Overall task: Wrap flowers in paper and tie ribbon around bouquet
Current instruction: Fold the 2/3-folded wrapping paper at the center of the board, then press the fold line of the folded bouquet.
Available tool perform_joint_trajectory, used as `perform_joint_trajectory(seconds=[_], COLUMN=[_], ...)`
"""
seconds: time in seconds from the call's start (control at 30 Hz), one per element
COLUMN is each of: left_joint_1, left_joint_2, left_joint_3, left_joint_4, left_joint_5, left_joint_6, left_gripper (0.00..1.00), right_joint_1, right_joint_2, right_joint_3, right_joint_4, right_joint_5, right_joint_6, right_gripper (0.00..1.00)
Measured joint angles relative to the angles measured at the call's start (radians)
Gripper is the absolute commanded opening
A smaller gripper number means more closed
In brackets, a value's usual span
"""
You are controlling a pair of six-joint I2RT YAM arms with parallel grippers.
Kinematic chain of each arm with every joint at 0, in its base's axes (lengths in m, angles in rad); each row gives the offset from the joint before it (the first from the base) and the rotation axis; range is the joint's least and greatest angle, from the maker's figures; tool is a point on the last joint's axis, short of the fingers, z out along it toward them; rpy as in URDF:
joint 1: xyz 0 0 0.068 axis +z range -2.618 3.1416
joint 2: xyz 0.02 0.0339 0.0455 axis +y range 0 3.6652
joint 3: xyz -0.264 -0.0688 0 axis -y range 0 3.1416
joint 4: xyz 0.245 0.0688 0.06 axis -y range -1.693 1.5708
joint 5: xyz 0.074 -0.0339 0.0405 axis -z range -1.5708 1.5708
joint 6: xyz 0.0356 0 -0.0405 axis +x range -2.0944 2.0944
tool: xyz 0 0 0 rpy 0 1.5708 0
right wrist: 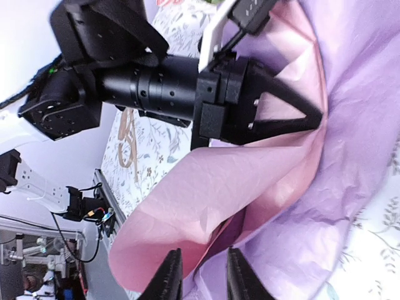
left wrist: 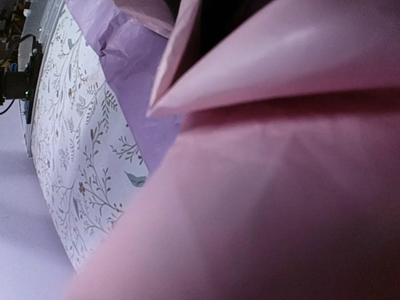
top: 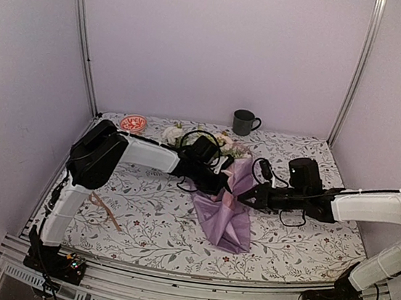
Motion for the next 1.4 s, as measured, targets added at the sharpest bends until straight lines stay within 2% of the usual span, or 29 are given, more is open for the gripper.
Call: perform_joint_trajectory(seconds=[0.1, 0.17, 0.2, 0.27, 0.37, 0.47, 0.5, 0.6, 0.7, 0.73, 0.83, 0.93, 1.07, 1.17, 1.2, 1.27, 1.4], left_joint_1=[-0.002, -0.004, -0.004, -0.005, -0.006, -0.007, -0.007, -0.008, -0.009, -0.009, -0.011, -0.011, -0.011, -0.011, -0.011, -0.009, -0.005], left_joint_2=[0.0, 0.0, 0.0, 0.0, 0.0, 0.0, 0.0, 0.0, 0.0, 0.0, 0.0, 0.0, -0.011, -0.031, -0.039, -0.056, -0.101], left_joint_3=[0.003, 0.005, 0.006, 0.008, 0.008, 0.008, 0.008, 0.01, 0.013, 0.013, 0.018, 0.027, 0.036, 0.05, 0.062, 0.103, 0.228], left_joint_4=[-0.006, -0.01, -0.011, -0.015, -0.017, -0.018, -0.019, -0.021, -0.028, -0.029, -0.037, -0.053, -0.069, -0.086, -0.096, -0.119, -0.149], left_joint_5=[-0.006, -0.011, -0.014, -0.018, -0.023, -0.026, -0.027, -0.031, -0.037, -0.04, -0.055, -0.076, -0.097, -0.109, -0.114, -0.129, -0.146], left_joint_6=[0.006, 0.01, 0.011, 0.015, 0.018, 0.02, 0.021, 0.026, 0.032, 0.034, 0.043, 0.061, 0.09, 0.118, 0.132, 0.163, 0.23], left_gripper=[0.0, 0.0, 0.0, 0.0, 0.0, 0.0, 0.0, 0.0, 0.0, 0.0, 0.04, 0.13, 0.37, 0.54, 0.68, 0.8, 0.8], right_joint_1=[0.0, 0.008, 0.018, 0.045, 0.114, 0.181, 0.194, 0.209, 0.208, 0.206, 0.197, 0.161, 0.063, 0.011, -0.003, -0.027, -0.051], right_joint_2=[-0.158, -0.187, -0.183, -0.152, -0.061, 0.048, 0.068, 0.083, 0.084, 0.084, 0.078, 0.043, -0.002, 0.028, 0.046, 0.075, 0.126], right_joint_3=[0.008, 0.054, 0.088, 0.142, 0.222, 0.307, 0.322, 0.333, 0.333, 0.33, 0.301, 0.193, 0.005, -0.078, -0.1, -0.145, -0.2], right_joint_4=[-0.117, -0.168, -0.191, -0.216, -0.281, -0.38, -0.407, -0.467, -0.506, -0.512, -0.512, -0.484, -0.378, -0.271, -0.231, -0.149, -0.034], right_joint_5=[0.101, 0.121, 0.124, 0.113, 0.111, 0.134, 0.141, 0.156, 0.161, 0.162, 0.167, 0.15, 0.067, -0.005, -0.027, -0.067, -0.121], right_joint_6=[-0.042, -0.081, -0.104, -0.145, -0.209, -0.266, -0.28, -0.319, -0.323, -0.319, -0.303, -0.269, -0.197, -0.142, -0.125, -0.09, -0.034], right_gripper=[0.52, 0.75, 0.81, 0.87, 0.87, 0.8, 0.7, 0.29, 0.05, 0.01, 0.0, 0.0, 0.0, 0.0, 0.0, 0.0, 0.01])
